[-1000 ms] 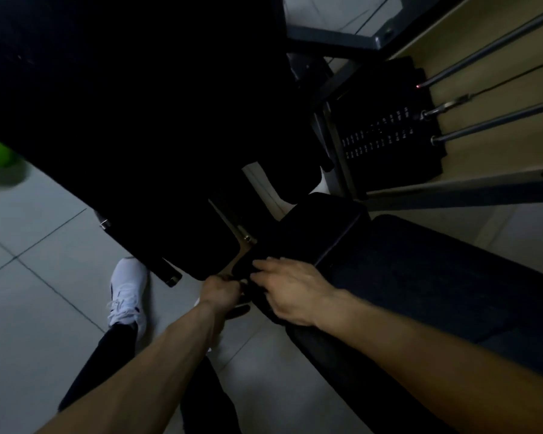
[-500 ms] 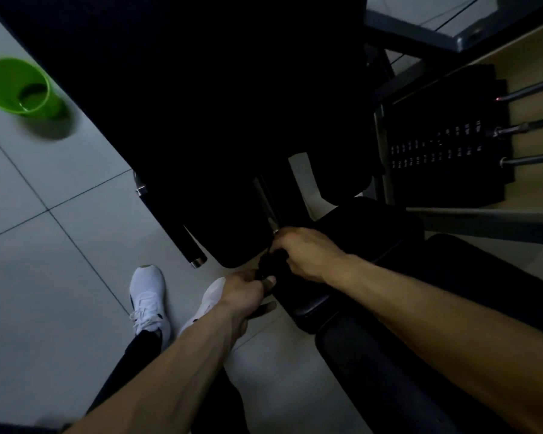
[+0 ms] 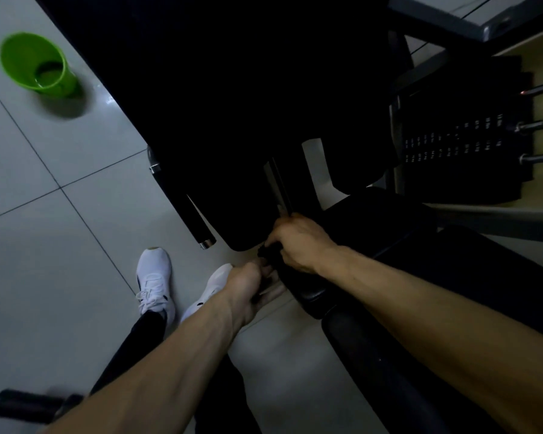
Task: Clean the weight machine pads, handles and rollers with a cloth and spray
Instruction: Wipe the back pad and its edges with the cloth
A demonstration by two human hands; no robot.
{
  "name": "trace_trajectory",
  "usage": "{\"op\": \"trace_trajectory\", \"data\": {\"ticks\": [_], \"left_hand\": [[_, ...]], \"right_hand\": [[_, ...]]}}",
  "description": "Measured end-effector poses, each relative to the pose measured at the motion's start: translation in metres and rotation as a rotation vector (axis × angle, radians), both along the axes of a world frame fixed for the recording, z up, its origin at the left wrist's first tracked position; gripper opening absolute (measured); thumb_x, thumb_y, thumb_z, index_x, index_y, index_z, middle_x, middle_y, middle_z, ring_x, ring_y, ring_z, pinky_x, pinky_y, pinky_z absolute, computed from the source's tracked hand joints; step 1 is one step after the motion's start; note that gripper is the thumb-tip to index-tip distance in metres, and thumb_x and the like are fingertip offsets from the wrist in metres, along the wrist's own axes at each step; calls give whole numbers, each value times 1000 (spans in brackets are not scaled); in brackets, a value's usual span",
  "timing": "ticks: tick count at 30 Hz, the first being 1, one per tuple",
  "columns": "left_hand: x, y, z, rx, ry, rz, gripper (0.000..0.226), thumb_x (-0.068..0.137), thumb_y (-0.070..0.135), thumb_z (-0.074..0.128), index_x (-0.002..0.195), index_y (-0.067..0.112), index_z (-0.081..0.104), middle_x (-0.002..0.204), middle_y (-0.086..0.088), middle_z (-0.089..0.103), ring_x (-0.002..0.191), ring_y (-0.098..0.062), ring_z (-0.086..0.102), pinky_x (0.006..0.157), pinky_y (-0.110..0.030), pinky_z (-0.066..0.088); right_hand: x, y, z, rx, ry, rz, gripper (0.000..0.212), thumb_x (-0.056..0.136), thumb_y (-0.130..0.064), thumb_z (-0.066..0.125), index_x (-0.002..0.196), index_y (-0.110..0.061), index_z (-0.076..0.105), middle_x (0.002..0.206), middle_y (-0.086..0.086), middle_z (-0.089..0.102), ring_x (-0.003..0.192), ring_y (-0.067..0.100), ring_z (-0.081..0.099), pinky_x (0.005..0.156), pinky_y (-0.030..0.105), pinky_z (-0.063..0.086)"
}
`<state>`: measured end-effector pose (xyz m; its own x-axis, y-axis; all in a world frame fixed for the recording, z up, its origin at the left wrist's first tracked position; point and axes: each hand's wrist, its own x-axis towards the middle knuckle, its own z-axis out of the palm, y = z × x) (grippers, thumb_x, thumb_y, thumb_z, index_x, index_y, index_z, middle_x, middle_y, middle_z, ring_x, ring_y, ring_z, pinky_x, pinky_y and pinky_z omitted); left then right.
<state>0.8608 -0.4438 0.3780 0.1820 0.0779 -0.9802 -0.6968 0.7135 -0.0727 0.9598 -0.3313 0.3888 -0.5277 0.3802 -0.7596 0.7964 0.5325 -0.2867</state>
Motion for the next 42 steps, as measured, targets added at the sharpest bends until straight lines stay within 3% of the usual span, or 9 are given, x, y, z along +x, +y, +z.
{"op": "trace_trajectory", "data": {"ticks": [6,9,14,22,26,29,36,39,42], "left_hand": [[-5,0,4,-20,-37,-5,44,90,-1,40,124,5,67,111,-11,74,96,-23,73,76,-40,64],[-5,3,7,-18,-17,-47,37,95,2,43,124,5,67,110,-10,73,104,-24,71,76,-44,64],[-3,6,17,-15,-19,-11,28,100,10,47,121,8,66,110,-6,71,102,-25,70,68,-45,64],[-2,10,22,-8,18,-65,29,104,19,43,116,13,69,113,-6,70,108,-30,68,72,-44,64],[5,11,24,-6,56,-115,29,102,20,47,122,13,67,107,-6,71,98,-27,70,61,-34,60],[11,5,28,-8,96,-68,26,102,12,44,115,9,67,100,-9,70,95,-28,71,76,-39,62],[19,16,49,52,151,-142,22,103,9,44,98,16,64,96,-5,67,96,-24,65,78,-37,55],[18,17,48,172,221,-245,22,102,1,47,109,17,60,94,-4,64,82,-14,60,82,-36,51],[14,19,43,341,328,-366,36,102,-4,46,132,8,62,111,-9,67,87,-11,61,80,-28,51]], "right_hand": [[37,25,84,-404,9,68,47,84,0,63,115,-32,77,127,-11,63,120,8,57,104,24,45],[39,21,70,-289,46,26,43,86,-1,65,117,-28,77,126,-9,59,115,8,54,92,13,40],[14,16,-5,-17,-4,-138,39,92,-2,63,122,-24,75,131,6,58,122,30,58,96,29,50],[54,16,109,-333,80,117,43,88,-3,64,116,-33,76,120,-13,55,111,7,52,94,23,44],[52,8,79,-193,102,-10,44,88,-3,63,120,-31,75,121,-9,55,115,13,54,97,27,46],[32,0,53,-129,55,-102,44,91,-1,59,124,-27,74,125,-1,56,121,21,52,102,33,44],[94,21,128,-203,58,-1,43,88,-3,64,111,-38,76,123,-15,53,117,8,47,105,31,42],[106,22,121,-45,44,-99,44,89,-4,64,115,-37,76,125,-11,55,118,13,48,105,40,44],[71,-10,108,-110,126,-14,44,90,-6,62,119,-36,75,127,-7,56,115,19,50,100,40,47]]}}
